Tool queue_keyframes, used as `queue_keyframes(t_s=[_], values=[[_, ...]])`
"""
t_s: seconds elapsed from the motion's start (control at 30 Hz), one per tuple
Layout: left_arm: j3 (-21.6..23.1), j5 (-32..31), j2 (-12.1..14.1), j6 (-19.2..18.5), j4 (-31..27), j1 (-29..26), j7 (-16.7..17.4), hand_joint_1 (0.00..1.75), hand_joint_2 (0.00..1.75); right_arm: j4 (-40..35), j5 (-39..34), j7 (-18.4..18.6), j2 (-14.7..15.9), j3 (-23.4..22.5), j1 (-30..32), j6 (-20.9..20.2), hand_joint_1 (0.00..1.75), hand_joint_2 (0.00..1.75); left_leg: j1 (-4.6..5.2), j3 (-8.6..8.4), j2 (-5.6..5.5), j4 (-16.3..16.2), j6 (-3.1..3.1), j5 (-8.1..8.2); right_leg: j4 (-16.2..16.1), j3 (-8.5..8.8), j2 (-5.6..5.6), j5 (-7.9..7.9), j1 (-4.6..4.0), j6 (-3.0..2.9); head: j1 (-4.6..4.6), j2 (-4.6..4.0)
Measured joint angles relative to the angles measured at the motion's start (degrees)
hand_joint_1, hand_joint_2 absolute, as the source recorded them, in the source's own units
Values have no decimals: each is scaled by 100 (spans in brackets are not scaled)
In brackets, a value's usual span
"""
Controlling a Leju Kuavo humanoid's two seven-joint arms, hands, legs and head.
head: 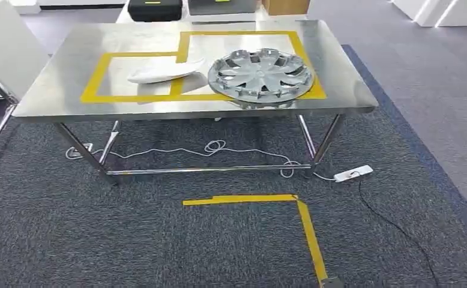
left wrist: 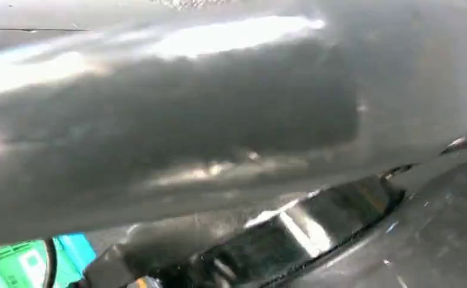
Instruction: Take the parts from the cabinet and place them on the table.
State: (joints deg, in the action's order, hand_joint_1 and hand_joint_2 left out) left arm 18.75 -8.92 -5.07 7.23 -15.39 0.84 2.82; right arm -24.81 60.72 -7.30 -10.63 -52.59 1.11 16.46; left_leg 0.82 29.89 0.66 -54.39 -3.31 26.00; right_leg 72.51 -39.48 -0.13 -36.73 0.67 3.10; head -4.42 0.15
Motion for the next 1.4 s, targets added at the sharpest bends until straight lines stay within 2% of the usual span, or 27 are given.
queue_keyframes(t_s=[0.07,0.13,0.2,0.23,0.27,0.33,0.4,0.47,0.5,0.57,0.63,0.67,0.7,0.73,0.83,0.87,0.97,1.0,1.03,1.07,1.13,1.17,1.23,1.27,1.33,1.37,1.4], values=[[0,-2,-4,33,0,0,0,0,0,54,-54,-9,39,0,-9,-7,0,0,2,270,12,-73,16,-152,197,166,1,392,-1,11,2,0],[0,-11,-11,35,0,-1,2,0,0,59,-26,11,59,-2,-8,-59,0,0,-12,547,14,-188,52,-273,-438,765,0,819,5,17,4,0],[2,-17,-13,35,0,5,9,0,0,59,59,70,68,9,-25,-96,0,0,17,712,6,-339,112,-359,-1691,1664,-4,406,-16,3,-15,0],[2,-17,-13,35,0,0,11,0,0,59,92,76,70,9,-36,-105,0,0,16,724,13,-352,134,-420,-1809,1674,5,314,-18,-72,11,2],[2,-20,-15,35,0,2,11,0,0,63,103,88,70,11,-20,-116,0,0,8,719,18,-343,148,-474,-1792,1602,11,348,-31,-74,5,0],[4,-37,-20,35,2,-12,15,0,0,70,114,105,68,11,3,-123,0,0,-12,755,10,-332,229,-566,-1753,1527,-9,439,-28,-203,-7,0],[4,-44,-20,35,11,-27,17,0,0,74,151,112,68,11,-4,-122,0,0,-47,849,-24,-645,320,66,-1752,1381,-46,573,-14,-304,11,0],[7,-52,-20,35,13,-41,22,0,0,70,179,114,68,11,0,-123,0,0,-79,981,-25,-1458,373,766,-1745,1209,-47,723,-18,-314,15,0],[7,-55,-20,35,13,-39,22,0,0,70,195,114,68,11,6,-127,0,0,-94,1017,-25,-1886,392,935,-1739,1108,-53,802,-19,-308,13,0],[9,-59,-22,38,13,-39,22,0,0,68,225,120,68,11,5,-173,0,0,-121,881,-26,-2170,410,690,-1701,937,-65,953,-18,-293,15,0],[9,-66,-22,40,13,-35,24,0,0,52,280,118,68,15,8,-212,0,0,-154,353,-27,-1586,409,257,-1627,707,-60,1078,-11,-259,11,0],[9,-68,-20,40,13,-26,26,0,0,44,293,118,68,18,11,-238,0,0,-166,-35,-34,-1060,402,241,-1590,630,-55,1128,-9,-235,15,0],[9,-68,-22,40,11,-9,26,0,0,28,295,118,68,24,16,-249,0,0,-157,-443,-66,-462,384,458,-1559,574,-50,1165,-28,-190,18,0],[9,-70,-22,40,13,2,26,0,0,24,306,114,66,39,16,-256,0,0,-132,-618,-86,-98,323,597,-1546,545,-49,1225,-26,-147,-2,0],[9,-68,-31,40,13,5,28,0,0,19,308,112,68,61,24,-269,0,0,-64,-478,-77,-121,194,480,-1600,497,-56,1415,25,-17,4,0],[9,-68,-33,40,18,-12,35,0,0,19,308,112,68,65,40,-267,0,0,-102,-386,-41,-92,135,388,-1570,453,-35,1372,59,8,25,0],[9,-68,-31,40,20,-18,39,0,0,19,308,114,64,68,83,-265,0,0,-54,-98,-14,-98,26,163,-609,122,-9,218,46,2,-28,0],[9,-68,-33,40,20,-19,39,0,0,17,311,111,62,70,84,-265,0,0,-30,17,-11,-104,13,76,-179,68,-7,-24,41,0,-26,0],[9,-68,-39,40,20,-18,37,0,0,17,311,105,62,70,77,-265,0,0,-9,120,-8,-113,9,-9,121,62,-4,-35,36,-12,-28,0],[9,-68,-39,40,20,-20,39,0,0,8,304,103,62,70,74,-267,0,0,5,241,-5,-125,13,-91,232,141,-4,138,19,-28,-22,0],[9,-68,-39,40,20,-21,39,0,0,0,293,96,64,70,76,-275,0,0,7,487,0,-185,26,-243,-164,633,-4,668,-31,-72,-26,0],[9,-68,-42,40,20,-18,39,0,0,-16,293,96,64,68,75,-280,0,0,7,580,-3,-214,36,-304,-615,1006,-5,729,-47,-98,-28,0],[9,-68,-55,44,17,-14,39,0,0,-46,289,94,64,70,30,-280,0,0,39,669,-3,-288,87,-407,-1812,1860,-16,380,-84,-152,-42,0],[9,-70,-55,51,20,-18,39,0,0,-48,284,94,64,70,0,-284,0,0,43,710,8,-295,112,-479,-1966,1819,-10,265,-82,-153,-24,0],[9,-70,-50,90,20,-10,39,0,0,-48,269,96,64,70,17,-304,0,0,20,750,20,-254,187,-603,-1924,1716,-8,325,-106,-233,-31,0],[9,-72,-37,114,20,-24,44,0,0,-44,262,131,46,68,37,-335,0,0,3,773,2,-280,230,-583,-1937,1678,-35,405,-60,-272,-33,0],[11,-74,-37,121,20,-39,50,0,0,-46,254,162,51,61,48,-381,0,0,-6,811,-28,-402,291,-311,-1936,1632,-48,455,-56,-313,-17,0]])
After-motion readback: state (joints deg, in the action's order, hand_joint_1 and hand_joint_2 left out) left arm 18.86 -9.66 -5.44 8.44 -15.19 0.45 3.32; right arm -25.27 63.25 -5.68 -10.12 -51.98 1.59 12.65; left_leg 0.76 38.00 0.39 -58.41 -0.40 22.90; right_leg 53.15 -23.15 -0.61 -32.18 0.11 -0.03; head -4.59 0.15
